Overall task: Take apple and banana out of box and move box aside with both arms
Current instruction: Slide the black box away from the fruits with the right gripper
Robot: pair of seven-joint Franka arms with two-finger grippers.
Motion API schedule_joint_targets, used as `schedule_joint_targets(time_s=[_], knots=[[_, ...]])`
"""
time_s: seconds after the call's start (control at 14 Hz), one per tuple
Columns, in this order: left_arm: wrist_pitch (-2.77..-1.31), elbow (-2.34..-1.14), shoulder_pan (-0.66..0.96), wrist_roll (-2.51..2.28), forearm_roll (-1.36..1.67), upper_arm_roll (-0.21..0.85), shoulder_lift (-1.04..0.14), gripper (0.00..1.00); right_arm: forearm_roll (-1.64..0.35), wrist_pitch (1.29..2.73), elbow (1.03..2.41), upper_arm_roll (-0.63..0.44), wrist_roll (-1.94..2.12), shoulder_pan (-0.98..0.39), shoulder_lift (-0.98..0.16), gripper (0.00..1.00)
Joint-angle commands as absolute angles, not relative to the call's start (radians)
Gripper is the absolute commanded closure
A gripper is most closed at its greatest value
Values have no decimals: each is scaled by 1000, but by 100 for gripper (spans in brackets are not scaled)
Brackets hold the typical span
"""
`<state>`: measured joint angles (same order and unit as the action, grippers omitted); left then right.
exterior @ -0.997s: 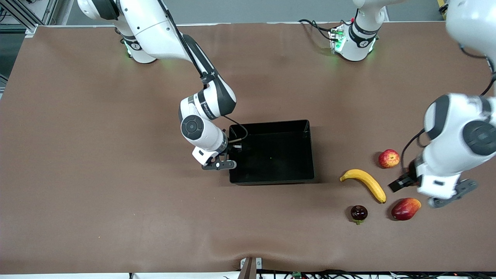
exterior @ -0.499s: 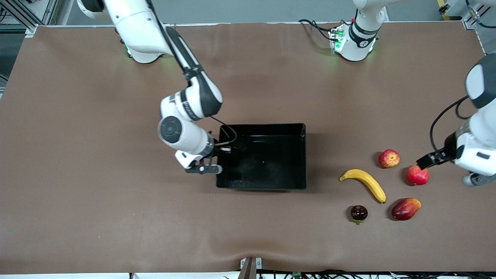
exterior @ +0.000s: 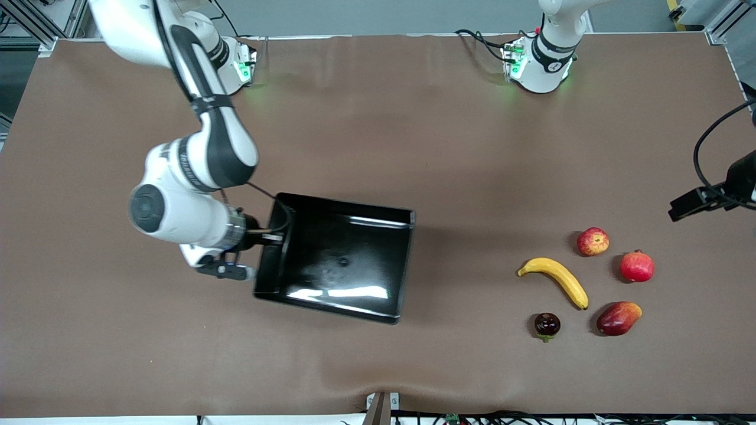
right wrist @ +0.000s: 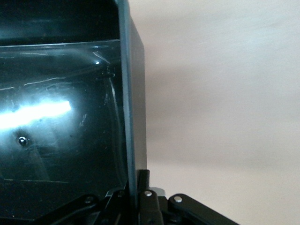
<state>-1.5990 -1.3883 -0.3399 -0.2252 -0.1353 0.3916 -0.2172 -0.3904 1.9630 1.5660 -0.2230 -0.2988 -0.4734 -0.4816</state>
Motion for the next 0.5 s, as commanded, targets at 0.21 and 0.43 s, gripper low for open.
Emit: schedule_joint_targets(time_s=[0.21, 0.43], knots=[[-1557, -1408, -379, -76, -106, 388, -175, 0, -308, 1953, 1672, -202, -174, -345, -376, 100], [-1548, -1410, -383, -57, -106, 388, -155, 0, -293, 1953, 1727, -202, -75, -279, -336, 100]])
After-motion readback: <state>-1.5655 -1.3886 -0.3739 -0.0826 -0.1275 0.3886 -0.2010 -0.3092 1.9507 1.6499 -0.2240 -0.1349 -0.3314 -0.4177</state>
